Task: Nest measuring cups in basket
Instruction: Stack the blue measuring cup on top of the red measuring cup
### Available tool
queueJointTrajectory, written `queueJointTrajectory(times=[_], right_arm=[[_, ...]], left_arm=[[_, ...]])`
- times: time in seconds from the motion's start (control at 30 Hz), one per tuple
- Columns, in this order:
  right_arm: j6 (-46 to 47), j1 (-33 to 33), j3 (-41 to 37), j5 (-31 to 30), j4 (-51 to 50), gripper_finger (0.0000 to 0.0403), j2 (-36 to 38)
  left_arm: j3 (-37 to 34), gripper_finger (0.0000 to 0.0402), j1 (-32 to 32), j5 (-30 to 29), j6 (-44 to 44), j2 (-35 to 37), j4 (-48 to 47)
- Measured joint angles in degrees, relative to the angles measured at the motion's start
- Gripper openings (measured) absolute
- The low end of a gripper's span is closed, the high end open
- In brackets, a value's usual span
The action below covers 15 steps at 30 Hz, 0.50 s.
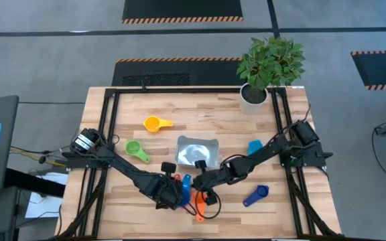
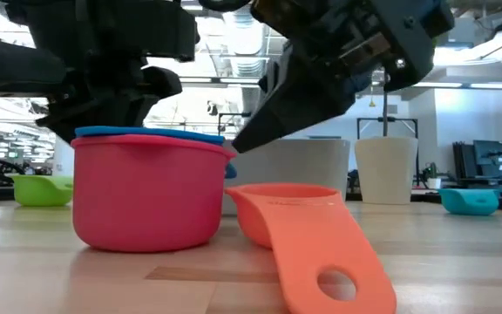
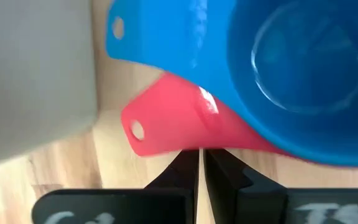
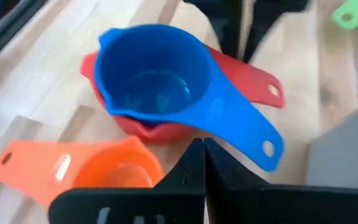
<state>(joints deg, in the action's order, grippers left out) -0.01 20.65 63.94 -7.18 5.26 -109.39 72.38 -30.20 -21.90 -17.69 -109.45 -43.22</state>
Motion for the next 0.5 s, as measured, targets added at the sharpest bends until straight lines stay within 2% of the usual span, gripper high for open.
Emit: queueJointTrajectory(times=[0.5], right_arm=[[-3.3,-3.3,3.0,1.0,-0.3,0.0009,-2.1]], left_arm=[[0.0,0.0013,1.8,-1.4,7.4,0.0,7.0]])
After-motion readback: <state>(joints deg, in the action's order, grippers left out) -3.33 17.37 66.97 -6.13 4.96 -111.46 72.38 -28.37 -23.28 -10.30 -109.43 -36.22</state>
